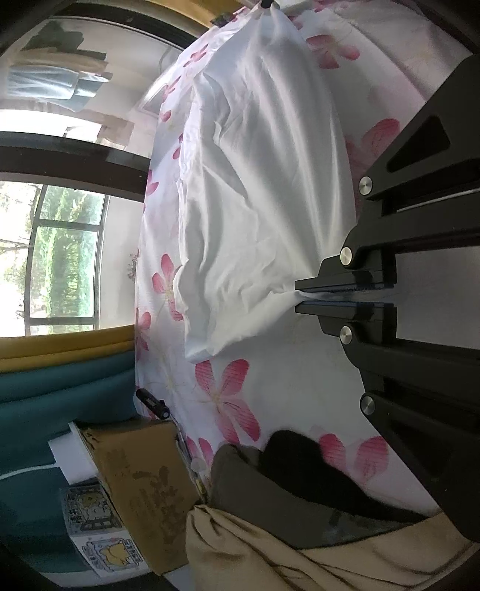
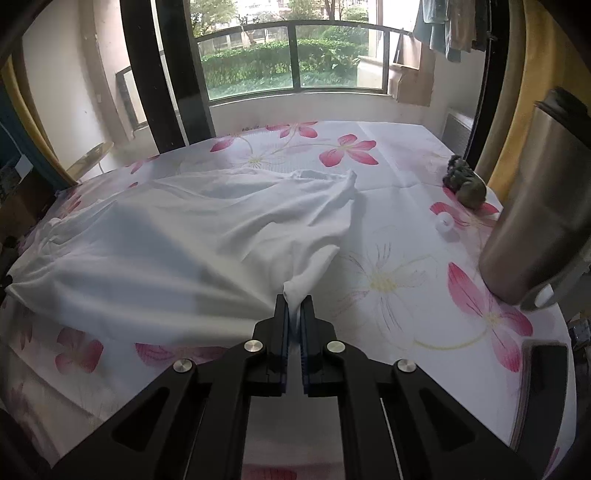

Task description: Fold large clothes

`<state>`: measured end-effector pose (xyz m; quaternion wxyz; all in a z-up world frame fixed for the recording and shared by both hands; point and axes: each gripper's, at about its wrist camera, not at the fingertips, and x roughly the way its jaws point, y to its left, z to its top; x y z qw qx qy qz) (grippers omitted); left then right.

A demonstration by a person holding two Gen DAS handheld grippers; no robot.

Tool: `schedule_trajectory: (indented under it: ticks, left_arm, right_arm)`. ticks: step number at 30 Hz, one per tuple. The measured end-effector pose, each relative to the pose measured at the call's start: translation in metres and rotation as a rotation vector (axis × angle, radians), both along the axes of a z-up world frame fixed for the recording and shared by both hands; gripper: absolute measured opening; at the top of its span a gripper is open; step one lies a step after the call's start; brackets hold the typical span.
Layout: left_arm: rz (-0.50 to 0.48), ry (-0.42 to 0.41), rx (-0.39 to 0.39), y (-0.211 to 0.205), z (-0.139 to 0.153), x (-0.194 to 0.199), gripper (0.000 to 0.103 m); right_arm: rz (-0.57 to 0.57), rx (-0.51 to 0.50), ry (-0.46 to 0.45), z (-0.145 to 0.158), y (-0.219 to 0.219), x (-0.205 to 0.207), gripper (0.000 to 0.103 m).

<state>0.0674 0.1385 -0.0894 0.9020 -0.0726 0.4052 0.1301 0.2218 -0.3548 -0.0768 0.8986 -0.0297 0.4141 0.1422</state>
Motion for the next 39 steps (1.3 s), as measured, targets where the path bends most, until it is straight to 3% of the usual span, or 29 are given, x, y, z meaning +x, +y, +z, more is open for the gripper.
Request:
schedule_trajectory:
  ticks: [23, 26, 28, 29, 32, 35, 37, 39]
  left_arm:
    - [-0.025, 0.106, -0.075, -0.015, -0.032, -0.048, 0.005]
    - [-0.008, 0.112, -0.081, -0.011, -0.03, -0.046, 0.017]
    - [0.019, 0.104, -0.087, -0.005, -0.029, -0.045, 0.037]
    - [0.029, 0.098, -0.093, -0.003, -0.028, -0.044, 0.039]
    - [0.038, 0.084, -0.096, 0.002, -0.025, -0.038, 0.04]
    - [0.032, 0.079, -0.074, 0.004, -0.021, -0.028, 0.04]
    - [0.03, 0.078, -0.058, 0.005, -0.018, -0.021, 0.041]
    - [0.035, 0.076, -0.04, 0.009, -0.014, -0.012, 0.041]
  right_arm:
    - [-0.045, -0.006, 0.053, -0.025, -0.027, -0.063, 0.005]
    - [-0.055, -0.008, 0.055, -0.025, -0.027, -0.06, 0.007]
    - [-0.063, -0.02, 0.061, -0.024, -0.027, -0.057, 0.011]
    - [-0.065, -0.025, 0.062, -0.024, -0.026, -0.056, 0.012]
    - [-0.069, -0.046, 0.068, -0.022, -0.024, -0.053, 0.016]
    - [-0.081, -0.071, 0.067, -0.018, -0.023, -0.048, 0.032]
    - [-0.096, -0.088, 0.064, -0.016, -0.024, -0.044, 0.05]
    - [-0.101, -0.095, 0.05, -0.011, -0.024, -0.041, 0.053]
